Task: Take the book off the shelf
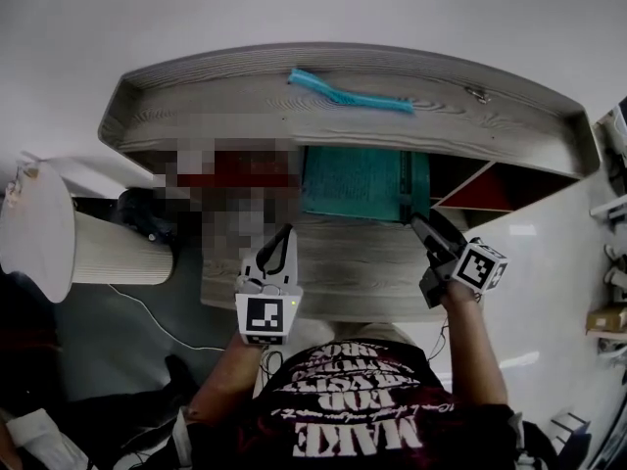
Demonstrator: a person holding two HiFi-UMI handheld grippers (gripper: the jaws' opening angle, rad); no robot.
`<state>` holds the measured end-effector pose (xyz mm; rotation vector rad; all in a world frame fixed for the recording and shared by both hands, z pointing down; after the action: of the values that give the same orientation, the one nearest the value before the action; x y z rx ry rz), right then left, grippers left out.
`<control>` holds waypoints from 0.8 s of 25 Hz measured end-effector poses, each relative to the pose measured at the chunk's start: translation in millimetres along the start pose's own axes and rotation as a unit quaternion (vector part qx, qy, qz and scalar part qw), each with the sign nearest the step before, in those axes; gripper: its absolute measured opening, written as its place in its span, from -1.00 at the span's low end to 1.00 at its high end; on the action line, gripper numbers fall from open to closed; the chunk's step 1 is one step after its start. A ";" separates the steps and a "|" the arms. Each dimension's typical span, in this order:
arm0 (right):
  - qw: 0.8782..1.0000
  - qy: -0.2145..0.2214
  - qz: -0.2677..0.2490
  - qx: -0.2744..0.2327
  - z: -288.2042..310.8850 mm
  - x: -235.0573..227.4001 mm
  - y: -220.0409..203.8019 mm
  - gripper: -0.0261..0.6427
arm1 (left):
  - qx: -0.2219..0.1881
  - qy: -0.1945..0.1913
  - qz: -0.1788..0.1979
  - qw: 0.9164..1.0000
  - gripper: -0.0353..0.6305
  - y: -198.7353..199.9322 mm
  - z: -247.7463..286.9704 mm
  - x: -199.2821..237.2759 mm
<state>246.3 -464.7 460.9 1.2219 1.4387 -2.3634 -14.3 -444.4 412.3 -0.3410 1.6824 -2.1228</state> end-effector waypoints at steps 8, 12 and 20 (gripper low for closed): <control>0.993 0.050 0.107 0.000 25.9 -7.0 -0.5 -0.12 | 0.006 0.007 0.001 1.000 -0.87 -1.5 -1.6 6.7; 0.982 0.063 0.178 -0.011 20.6 -10.1 -8.6 -0.23 | 0.002 0.008 0.008 1.000 -0.87 1.5 -10.5 7.2; 0.970 0.070 0.226 -0.061 -15.8 -4.5 -30.2 -0.31 | 0.005 0.005 0.031 1.000 -0.87 -2.1 -44.0 6.3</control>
<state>244.0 -437.2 481.4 1.5154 1.1613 -1.8946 -39.3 -408.8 403.3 -0.2731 1.6643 -2.0911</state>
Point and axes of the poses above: the fingertips, and each gripper's own axes: z forward along the fingers, x to its left, y out of its top, the point moved 1 cm from there along -z, backward along the fingers, and after that the axes turned 4 degrees about -z, right-handed, at the moved point
